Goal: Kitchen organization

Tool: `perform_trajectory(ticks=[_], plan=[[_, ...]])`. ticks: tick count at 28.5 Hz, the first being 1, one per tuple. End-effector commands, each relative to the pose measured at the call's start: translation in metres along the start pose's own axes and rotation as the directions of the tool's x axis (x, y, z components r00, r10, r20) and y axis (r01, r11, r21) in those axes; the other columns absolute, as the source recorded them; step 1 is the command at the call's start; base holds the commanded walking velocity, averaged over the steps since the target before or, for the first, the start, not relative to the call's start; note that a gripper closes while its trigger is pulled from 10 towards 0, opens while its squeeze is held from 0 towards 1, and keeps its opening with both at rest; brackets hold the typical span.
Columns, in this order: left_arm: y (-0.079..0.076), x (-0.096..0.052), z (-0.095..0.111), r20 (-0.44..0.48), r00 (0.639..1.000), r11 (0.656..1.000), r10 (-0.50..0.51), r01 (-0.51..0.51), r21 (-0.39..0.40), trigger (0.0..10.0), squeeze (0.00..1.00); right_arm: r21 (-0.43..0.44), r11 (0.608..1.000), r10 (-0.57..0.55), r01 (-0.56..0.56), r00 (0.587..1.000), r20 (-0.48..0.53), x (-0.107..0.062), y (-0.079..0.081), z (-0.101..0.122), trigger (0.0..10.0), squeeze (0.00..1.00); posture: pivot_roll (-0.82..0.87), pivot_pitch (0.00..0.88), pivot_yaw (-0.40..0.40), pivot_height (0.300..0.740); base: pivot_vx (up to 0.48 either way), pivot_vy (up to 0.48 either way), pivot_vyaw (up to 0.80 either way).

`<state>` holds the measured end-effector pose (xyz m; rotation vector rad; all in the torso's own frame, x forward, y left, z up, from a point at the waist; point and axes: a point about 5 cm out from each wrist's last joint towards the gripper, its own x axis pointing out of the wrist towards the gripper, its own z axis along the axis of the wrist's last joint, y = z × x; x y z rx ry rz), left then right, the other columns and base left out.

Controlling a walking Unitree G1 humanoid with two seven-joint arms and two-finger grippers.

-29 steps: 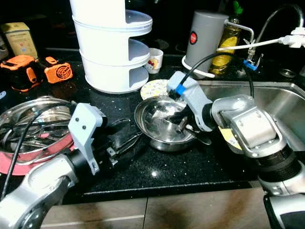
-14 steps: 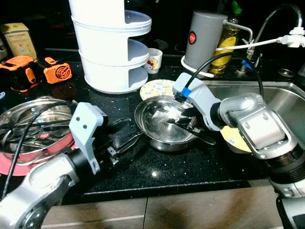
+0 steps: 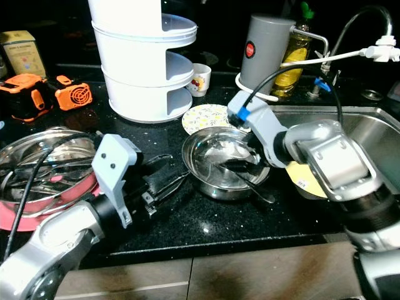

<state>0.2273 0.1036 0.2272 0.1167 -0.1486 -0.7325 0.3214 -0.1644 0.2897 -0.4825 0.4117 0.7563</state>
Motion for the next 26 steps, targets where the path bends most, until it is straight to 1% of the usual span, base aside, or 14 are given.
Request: perform_trajectory(ticks=[1,4,7,8,9,12,15,18,20,22,23,26], plan=[[-0.002,0.002,-0.001,0.002,1.0,1.0,-0.013,0.013,-0.006,10.0,0.0,0.039,0.999,-0.016,0.015,1.0,0.017,-0.004,-0.005,0.001,10.0,0.0,0.03,0.0,-0.116,0.74,0.0,0.0,0.0],[-0.002,0.002,-0.001,0.004,1.0,1.0,-0.014,0.014,-0.007,10.0,0.0,0.091,0.995,-0.042,0.036,0.997,0.06,-0.007,-0.01,0.008,10.0,0.0,0.03,0.0,-0.117,0.74,0.0,0.0,0.0],[-0.003,0.002,-0.001,0.004,1.0,1.0,-0.015,0.015,-0.008,10.0,0.0,0.085,0.996,-0.016,0.011,0.998,0.062,-0.01,-0.009,0.009,10.0,0.0,0.03,0.0,-0.118,0.74,0.0,0.0,0.0],[-0.003,0.002,-0.001,0.005,1.0,1.0,-0.015,0.015,-0.01,10.0,0.0,0.058,0.998,0.024,-0.027,0.998,0.054,-0.013,-0.005,0.007,10.0,0.0,0.03,0.0,-0.12,0.74,0.0,0.0,0.0],[-0.003,0.002,-0.001,0.004,1.0,1.0,-0.014,0.015,-0.011,10.0,0.0,-0.004,0.994,0.111,-0.111,0.993,0.036,-0.018,0.005,0.002,10.0,0.0,0.03,0.0,-0.12,0.74,0.0,0.0,0.0],[-0.003,0.002,-0.001,0.004,1.0,1.0,-0.015,0.015,-0.011,10.0,0.0,-0.04,0.986,0.16,-0.159,0.987,0.02,-0.021,0.012,-0.003,10.0,0.0,0.03,0.0,-0.12,0.74,0.0,0.0,0.0],[-0.003,0.002,-0.001,0.004,1.0,1.0,-0.017,0.017,-0.011,10.0,0.0,-0.031,0.985,0.171,-0.171,0.985,0.009,-0.021,0.014,-0.004,10.0,0.0,0.02,0.0,-0.117,0.74,0.0,0.0,0.0],[-0.004,0.003,-0.001,0.005,1.0,1.0,-0.021,0.021,-0.013,10.0,0.0,0.004,0.988,0.155,-0.155,0.988,-0.012,-0.018,0.014,-0.006,10.0,0.0,0.02,0.0,-0.117,0.74,0.0,0.0,0.0],[-0.004,0.003,-0.001,0.005,1.0,1.0,-0.021,0.021,-0.013,10.0,0.0,0.004,0.988,0.155,-0.155,0.988,-0.012,-0.018,0.014,-0.006,10.0,0.0,0.02,0.0,-0.117,0.74,0.0,0.0,0.0],[-0.004,0.004,-0.001,0.006,1.0,1.0,-0.023,0.023,-0.012,10.0,0.0,0.028,0.986,0.165,-0.164,0.985,-0.043,-0.016,0.016,-0.007,10.0,0.0,0.02,0.0,-0.119,0.74,0.0,0.0,0.0],[-0.004,0.004,-0.001,0.006,1.0,1.0,-0.023,0.023,-0.012,10.0,0.0,0.028,0.986,0.165,-0.164,0.985,-0.043,-0.016,0.016,-0.007,10.0,0.0,0.02,0.0,-0.119,0.74,0.0,0.0,0.0],[-0.005,0.004,-0.001,0.008,1.0,1.0,-0.022,0.022,-0.013,10.0,0.0,0.073,0.978,0.2,-0.194,0.976,-0.088,-0.014,0.02,-0.007,10.0,0.0,0.02,0.0,-0.127,0.74,0.0,0.0,0.0]])
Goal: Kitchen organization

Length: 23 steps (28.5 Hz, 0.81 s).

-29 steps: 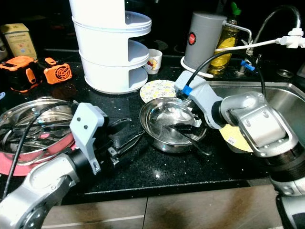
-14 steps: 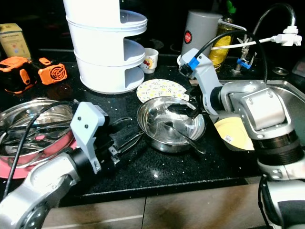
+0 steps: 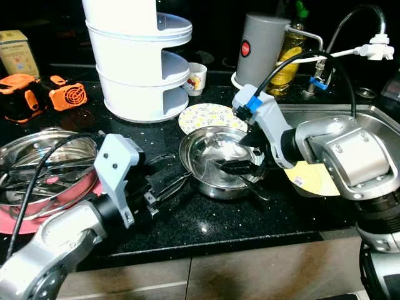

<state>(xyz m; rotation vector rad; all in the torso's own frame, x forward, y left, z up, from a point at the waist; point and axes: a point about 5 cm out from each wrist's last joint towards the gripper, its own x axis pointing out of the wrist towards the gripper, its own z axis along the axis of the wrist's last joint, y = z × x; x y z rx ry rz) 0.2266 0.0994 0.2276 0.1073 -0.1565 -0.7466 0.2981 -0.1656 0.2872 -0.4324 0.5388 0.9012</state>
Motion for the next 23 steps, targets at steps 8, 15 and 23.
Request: perform_trajectory(ticks=[8,15,23], plan=[[-0.002,0.002,-0.002,-0.001,1.0,1.0,-0.006,0.006,-0.007,10.0,0.0,0.057,0.998,0.039,-0.034,0.996,-0.086,0.007,0.005,-0.004,10.0,0.0,0.02,0.0,-0.13,0.74,0.0,0.0,0.0],[-0.002,0.002,-0.001,0.001,1.0,1.0,-0.002,0.002,-0.008,10.0,0.0,0.069,0.998,0.001,0.01,0.988,-0.157,0.011,0.001,-0.009,10.0,0.0,0.02,0.0,-0.137,0.74,0.0,0.0,0.0],[-0.003,0.002,-0.001,0.004,1.0,1.0,-0.001,0.001,-0.01,10.0,0.0,0.075,0.997,-0.018,0.033,0.981,-0.193,0.013,-0.001,-0.01,0.0,0.0,0.02,0.0,-0.144,0.74,0.0,0.0,0.0]])
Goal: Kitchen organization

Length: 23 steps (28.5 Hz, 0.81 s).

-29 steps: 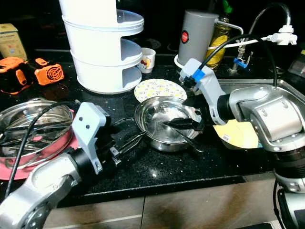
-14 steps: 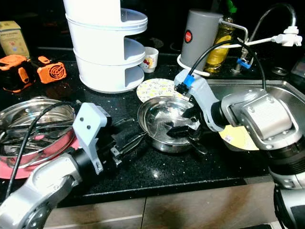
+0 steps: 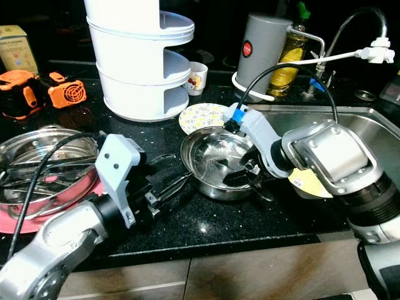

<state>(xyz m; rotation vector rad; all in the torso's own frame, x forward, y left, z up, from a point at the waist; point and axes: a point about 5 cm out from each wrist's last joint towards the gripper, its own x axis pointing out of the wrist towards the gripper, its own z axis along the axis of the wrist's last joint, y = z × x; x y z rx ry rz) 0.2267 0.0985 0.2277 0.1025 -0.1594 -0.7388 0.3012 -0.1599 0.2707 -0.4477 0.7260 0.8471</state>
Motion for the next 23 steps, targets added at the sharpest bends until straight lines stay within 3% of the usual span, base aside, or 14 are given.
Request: perform_trajectory(ticks=[1,13,20,21,23], plan=[[-0.003,0.002,-0.001,0.0,1.0,1.0,-0.009,0.009,-0.007,10.0,0.0,0.009,1.0,-0.026,0.026,0.999,-0.02,-0.002,-0.003,-0.001,0.0,0.0,0.02,0.0,-0.144,0.74,0.0,0.0,0.0],[-0.004,0.001,-0.002,-0.001,1.0,1.0,-0.011,0.011,-0.008,10.0,0.0,0.027,0.999,-0.022,0.022,1.0,0.015,0.001,-0.004,0.003,0.0,0.0,0.03,0.0,-0.144,0.74,0.0,0.0,0.0],[-0.003,0.002,-0.001,0.001,1.0,1.0,-0.014,0.014,-0.006,10.0,0.0,0.107,0.993,0.021,-0.039,0.987,0.159,-0.008,-0.012,0.006,0.0,0.0,0.02,0.0,-0.13,0.74,0.0,0.0,0.0],[-0.002,0.002,-0.001,0.001,1.0,1.0,-0.014,0.014,-0.005,10.0,0.0,0.12,0.991,0.032,-0.057,0.978,0.206,-0.012,-0.014,0.008,0.0,0.0,0.02,0.0,-0.13,0.74,0.0,0.0,0.0],[-0.002,0.002,-0.001,0.002,1.0,1.0,-0.015,0.015,-0.005,10.0,0.0,0.109,0.988,0.06,-0.109,0.922,0.383,-0.023,-0.018,0.017,0.0,0.0,0.02,0.0,-0.125,0.74,0.0,0.0,0.0]])
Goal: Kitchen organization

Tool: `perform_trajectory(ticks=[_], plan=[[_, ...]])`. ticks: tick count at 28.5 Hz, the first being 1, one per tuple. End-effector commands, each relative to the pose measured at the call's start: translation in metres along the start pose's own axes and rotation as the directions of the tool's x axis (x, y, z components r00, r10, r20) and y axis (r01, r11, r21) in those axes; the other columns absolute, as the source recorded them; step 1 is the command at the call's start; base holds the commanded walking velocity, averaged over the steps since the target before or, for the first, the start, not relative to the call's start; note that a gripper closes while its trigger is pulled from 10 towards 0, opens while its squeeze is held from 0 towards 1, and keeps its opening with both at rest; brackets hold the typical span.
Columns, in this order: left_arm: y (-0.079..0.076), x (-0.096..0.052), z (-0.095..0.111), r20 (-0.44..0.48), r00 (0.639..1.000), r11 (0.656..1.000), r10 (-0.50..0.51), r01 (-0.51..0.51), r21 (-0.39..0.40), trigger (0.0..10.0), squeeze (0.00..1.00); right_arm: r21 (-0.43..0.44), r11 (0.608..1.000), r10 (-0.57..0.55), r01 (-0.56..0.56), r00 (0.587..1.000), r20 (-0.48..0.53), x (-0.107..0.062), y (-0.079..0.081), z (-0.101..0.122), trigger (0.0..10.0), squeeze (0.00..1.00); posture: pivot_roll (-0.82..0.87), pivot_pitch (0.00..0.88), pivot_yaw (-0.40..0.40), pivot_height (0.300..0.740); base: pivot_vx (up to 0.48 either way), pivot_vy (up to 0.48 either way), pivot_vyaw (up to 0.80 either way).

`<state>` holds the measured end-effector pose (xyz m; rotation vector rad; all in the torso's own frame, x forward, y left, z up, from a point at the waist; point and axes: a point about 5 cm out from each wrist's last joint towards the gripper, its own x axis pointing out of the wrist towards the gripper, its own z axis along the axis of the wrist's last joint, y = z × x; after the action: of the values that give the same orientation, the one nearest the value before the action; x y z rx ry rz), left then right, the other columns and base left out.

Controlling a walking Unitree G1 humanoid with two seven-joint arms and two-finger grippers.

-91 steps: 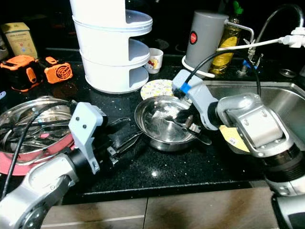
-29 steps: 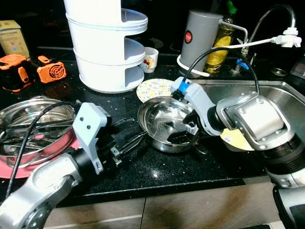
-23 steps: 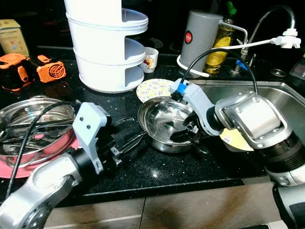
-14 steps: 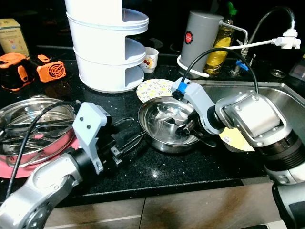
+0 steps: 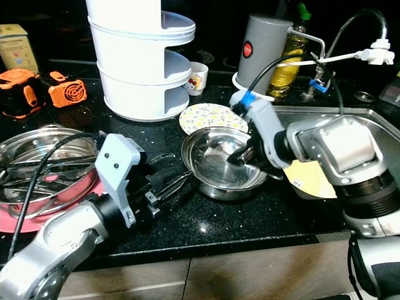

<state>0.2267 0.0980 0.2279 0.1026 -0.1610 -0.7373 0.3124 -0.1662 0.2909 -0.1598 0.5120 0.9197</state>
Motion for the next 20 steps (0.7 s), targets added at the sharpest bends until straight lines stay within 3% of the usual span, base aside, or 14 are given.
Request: perform_trajectory(ticks=[1,3,6,8,9,12,13,14,15,18,20], plan=[[-0.002,0.002,-0.001,0.001,1.0,1.0,-0.018,0.018,-0.005,10.0,0.0,-0.009,1.0,0.023,-0.022,0.99,0.139,-0.012,-0.003,0.01,0.0,0.0,0.02,0.0,-0.122,0.74,0.0,0.0,0.0],[-0.002,0.002,-0.001,0.001,1.0,1.0,-0.018,0.018,-0.004,10.0,0.0,-0.016,0.996,0.086,-0.085,0.961,0.262,-0.018,0.0,0.017,0.0,0.0,0.03,0.0,-0.121,0.74,0.0,0.0,0.0],[-0.002,0.002,0.0,0.001,1.0,1.0,-0.018,0.018,-0.004,10.0,0.0,-0.016,0.993,0.117,-0.119,0.935,0.334,-0.021,0.001,0.021,0.0,0.0,0.03,0.0,-0.121,0.74,0.0,0.0,0.0],[-0.001,0.002,0.0,0.002,1.0,1.0,-0.019,0.019,-0.002,10.0,0.0,-0.027,0.978,0.192,-0.207,0.847,0.495,-0.028,0.005,0.026,0.0,0.0,0.02,0.0,-0.115,0.74,0.0,0.0,0.0],[-0.001,0.002,0.0,0.002,1.0,1.0,-0.019,0.019,-0.002,10.0,0.0,-0.027,0.978,0.192,-0.207,0.847,0.495,-0.028,0.005,0.026,0.0,0.0,0.02,0.0,-0.115,0.74,0.0,0.0,0.0],[-0.001,0.002,0.001,0.006,1.0,1.0,-0.021,0.021,-0.001,10.0,0.0,-0.065,0.948,0.267,-0.311,0.667,0.695,-0.037,0.012,0.022,0.0,0.0,0.03,0.0,-0.112,0.74,0.0,0.0,0.0],[-0.001,0.002,0.002,0.007,1.0,1.0,-0.021,0.021,-0.001,10.0,0.0,-0.069,0.945,0.269,-0.319,0.642,0.718,-0.038,0.013,0.02,0.0,0.0,0.03,0.0,-0.112,0.74,0.0,0.0,0.0],[-0.001,0.002,0.002,0.007,1.0,1.0,-0.021,0.021,-0.001,10.0,0.0,-0.069,0.945,0.269,-0.319,0.642,0.718,-0.038,0.013,0.02,0.0,0.0,0.03,0.0,-0.112,0.74,0.0,0.0,0.0],[-0.001,0.002,0.002,0.006,1.0,1.0,-0.021,0.021,-0.001,10.0,0.0,-0.045,0.948,0.233,-0.316,0.591,0.773,-0.041,0.011,0.01,0.0,0.0,0.02,0.0,-0.108,0.74,0.0,0.0,0.0],[-0.001,0.002,0.002,0.006,1.0,1.0,-0.021,0.021,-0.001,10.0,0.0,-0.034,0.95,0.216,-0.31,0.575,0.789,-0.042,0.01,0.006,0.0,0.0,0.02,0.0,-0.108,0.74,0.0,0.0,0.0],[0.0,0.002,0.002,0.007,1.0,1.0,-0.025,0.026,-0.001,10.0,0.0,0.074,0.96,0.088,-0.272,0.539,0.838,-0.044,-0.003,-0.009,0.0,0.0,0.02,0.0,-0.103,0.74,0.0,0.0,0.0]])
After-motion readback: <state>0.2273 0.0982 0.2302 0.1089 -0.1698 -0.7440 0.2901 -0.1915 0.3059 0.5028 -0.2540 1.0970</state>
